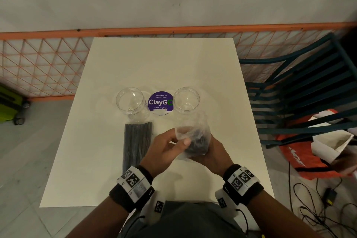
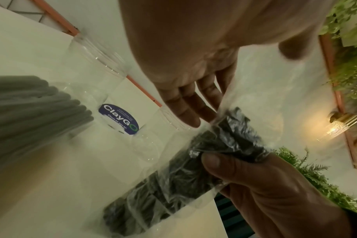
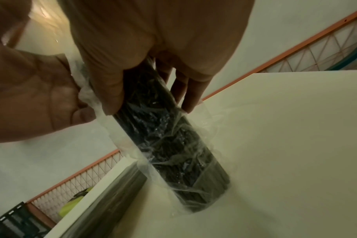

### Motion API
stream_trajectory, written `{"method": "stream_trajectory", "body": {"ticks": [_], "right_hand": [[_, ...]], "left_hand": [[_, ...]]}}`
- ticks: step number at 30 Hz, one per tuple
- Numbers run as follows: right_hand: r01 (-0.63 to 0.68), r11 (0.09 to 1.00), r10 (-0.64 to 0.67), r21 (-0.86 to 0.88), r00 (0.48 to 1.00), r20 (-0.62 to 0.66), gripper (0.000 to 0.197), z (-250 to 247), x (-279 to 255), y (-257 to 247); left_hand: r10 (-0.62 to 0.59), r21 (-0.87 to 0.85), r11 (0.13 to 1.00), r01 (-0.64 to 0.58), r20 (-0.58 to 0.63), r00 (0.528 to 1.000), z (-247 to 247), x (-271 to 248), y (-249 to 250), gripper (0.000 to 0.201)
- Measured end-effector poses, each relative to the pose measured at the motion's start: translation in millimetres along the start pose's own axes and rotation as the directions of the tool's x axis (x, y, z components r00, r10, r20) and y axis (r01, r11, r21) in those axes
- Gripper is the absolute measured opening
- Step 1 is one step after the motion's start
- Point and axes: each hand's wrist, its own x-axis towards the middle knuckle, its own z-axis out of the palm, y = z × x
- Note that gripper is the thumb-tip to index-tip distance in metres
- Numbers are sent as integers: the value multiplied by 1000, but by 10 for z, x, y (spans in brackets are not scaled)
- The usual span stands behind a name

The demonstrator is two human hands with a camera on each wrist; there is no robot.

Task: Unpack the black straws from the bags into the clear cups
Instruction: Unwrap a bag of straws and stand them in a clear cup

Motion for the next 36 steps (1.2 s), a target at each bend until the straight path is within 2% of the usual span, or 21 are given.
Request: {"method": "stream_trajectory", "body": {"ticks": [5,7,9,13,16,18,20,22,23,25,27,28,30,32,34,36], "right_hand": [[24,999,-24,22,1000,15,74,75,59,5],[13,1000,-13,-19,1000,23,74,77,77,5],[-15,999,16,-51,999,32,71,80,94,2],[-42,999,44,-23,996,81,70,60,69,12],[-193,973,215,-129,958,190,69,123,80,-9],[-205,962,245,-178,939,243,64,174,126,19],[-174,949,241,-263,938,250,48,205,173,36],[-156,935,235,-317,945,226,33,173,194,7],[-145,937,214,-317,957,195,32,162,194,7],[-126,933,199,-338,961,193,47,143,190,12],[-212,952,255,-220,948,189,74,115,141,-4],[-214,963,243,-164,953,182,83,99,133,-2],[-150,981,169,-126,973,156,87,73,111,-41],[-138,983,156,-118,975,160,72,92,126,-57],[-118,976,151,-183,973,174,55,150,151,-36],[-126,972,157,-200,976,151,61,189,156,-7]], "left_hand": [[59,79,995,-64,63,996,-24,98,-86,41],[58,65,996,-61,45,997,-35,106,-108,46],[46,41,998,-47,21,999,-33,95,-117,60],[-54,204,978,49,17,998,-18,67,-303,100],[-132,239,965,112,71,989,46,28,-457,105],[-136,265,958,107,92,986,80,16,-486,104],[-120,275,958,86,109,987,95,27,-473,110],[-117,192,978,88,145,983,113,35,-454,119],[-122,156,983,99,144,982,120,35,-460,122],[-138,174,977,122,86,987,127,44,-462,114],[-151,262,955,143,11,989,117,51,-517,86],[-158,308,939,155,-16,987,104,55,-535,68],[-158,298,942,154,-10,987,73,61,-573,55],[-150,230,963,139,29,988,53,51,-582,62],[-124,158,981,113,58,991,60,53,-558,82],[-44,48,998,43,34,998,70,57,-514,96]]}}
